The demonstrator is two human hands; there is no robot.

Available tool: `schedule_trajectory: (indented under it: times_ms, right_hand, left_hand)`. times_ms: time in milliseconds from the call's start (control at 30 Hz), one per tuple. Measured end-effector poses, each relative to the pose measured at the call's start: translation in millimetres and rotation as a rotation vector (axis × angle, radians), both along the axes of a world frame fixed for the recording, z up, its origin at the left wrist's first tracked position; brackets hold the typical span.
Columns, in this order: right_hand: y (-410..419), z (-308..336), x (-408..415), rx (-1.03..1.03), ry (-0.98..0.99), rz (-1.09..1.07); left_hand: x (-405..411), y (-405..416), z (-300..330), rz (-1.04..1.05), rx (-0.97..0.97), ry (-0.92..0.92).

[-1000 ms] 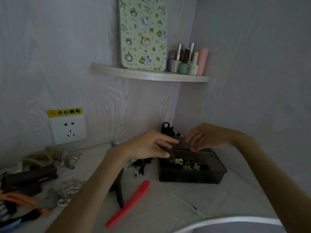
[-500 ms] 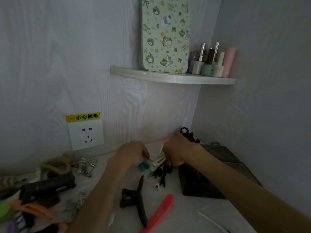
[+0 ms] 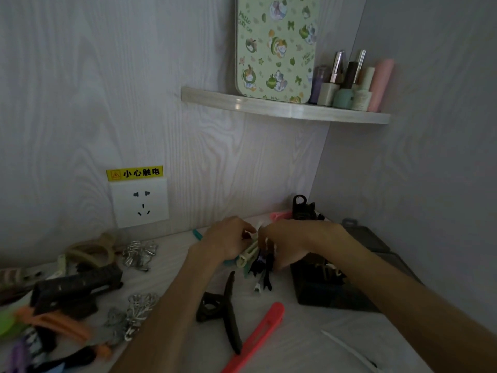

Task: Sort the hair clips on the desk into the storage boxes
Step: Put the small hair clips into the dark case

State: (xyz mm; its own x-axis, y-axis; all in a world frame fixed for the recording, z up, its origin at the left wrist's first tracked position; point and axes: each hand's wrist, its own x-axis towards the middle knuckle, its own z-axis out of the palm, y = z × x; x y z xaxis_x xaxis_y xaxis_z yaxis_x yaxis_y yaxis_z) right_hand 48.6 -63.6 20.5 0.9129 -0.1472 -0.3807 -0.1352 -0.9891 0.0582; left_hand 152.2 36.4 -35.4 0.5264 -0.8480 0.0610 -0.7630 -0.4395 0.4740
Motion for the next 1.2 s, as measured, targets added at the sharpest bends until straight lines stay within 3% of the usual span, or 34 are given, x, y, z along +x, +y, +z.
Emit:
schedule_trajectory:
  times_ms: [267, 500, 800, 1000, 1200]
  right_hand:
    - [-6, -9, 0, 0.214, -0.150, 0.020]
    - [3, -2, -3, 0.313, -0.135, 0.084]
    - [-25, 59, -78, 0.351, -0.446, -0.056]
    - [-46, 48, -112, 0.396, -0.436, -0.216]
    - [-58, 21, -124, 0.418, -0.477, -0.319]
  left_hand:
    - [1, -4, 1, -0.078, 0.062, 0.023]
    - [9, 5, 10, 0.063, 0.077, 0.034]
    - [6, 7, 4, 0.106, 0.123, -0.009]
    - [4, 19, 21, 0.241, -0.162, -0.019]
    - [-24, 24, 52, 0.176, -0.426, -0.039]
